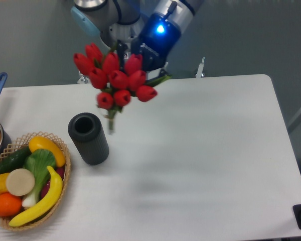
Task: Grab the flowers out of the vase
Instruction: 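Lift the gripped tulips straight up out of the black vase, then carry the held tulips away from the vase over the open table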
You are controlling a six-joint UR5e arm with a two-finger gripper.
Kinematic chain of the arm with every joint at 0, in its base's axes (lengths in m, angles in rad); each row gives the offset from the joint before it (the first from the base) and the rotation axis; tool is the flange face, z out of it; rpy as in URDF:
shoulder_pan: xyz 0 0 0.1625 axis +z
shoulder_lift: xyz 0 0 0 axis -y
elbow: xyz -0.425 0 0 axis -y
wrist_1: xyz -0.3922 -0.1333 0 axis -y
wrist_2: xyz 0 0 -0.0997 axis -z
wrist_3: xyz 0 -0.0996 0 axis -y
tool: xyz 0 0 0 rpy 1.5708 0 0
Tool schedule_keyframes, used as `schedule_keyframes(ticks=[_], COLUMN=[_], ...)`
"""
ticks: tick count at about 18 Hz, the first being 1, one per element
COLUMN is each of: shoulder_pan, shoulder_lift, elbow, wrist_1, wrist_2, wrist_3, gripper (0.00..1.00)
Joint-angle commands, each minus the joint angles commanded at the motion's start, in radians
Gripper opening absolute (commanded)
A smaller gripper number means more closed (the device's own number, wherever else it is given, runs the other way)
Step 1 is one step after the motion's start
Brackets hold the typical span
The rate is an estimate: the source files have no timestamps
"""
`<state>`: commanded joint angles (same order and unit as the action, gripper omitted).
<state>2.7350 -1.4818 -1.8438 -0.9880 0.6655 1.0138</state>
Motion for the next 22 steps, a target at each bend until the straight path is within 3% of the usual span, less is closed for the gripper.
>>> schedule_keyframes(ticks=[6, 10, 15, 18, 22], shoulder_pan=[0.058, 0.055, 0.025, -0.040, -0.098], shoulder_lift=[-0.078, -0.150, -0.193, -0.256, -0.313], elbow=[0.002, 0.032, 0.083, 0.150, 0.224], wrist_1=[0.026, 0.023, 0.006, -0.115, -0.188], wrist_2=[0.178, 0.360, 0.520, 0.667, 0.779], wrist_3=[0.117, 0.181, 0.198, 0.236, 0.246], gripper=[0.05, 0.06, 0.08, 0.08, 0.07])
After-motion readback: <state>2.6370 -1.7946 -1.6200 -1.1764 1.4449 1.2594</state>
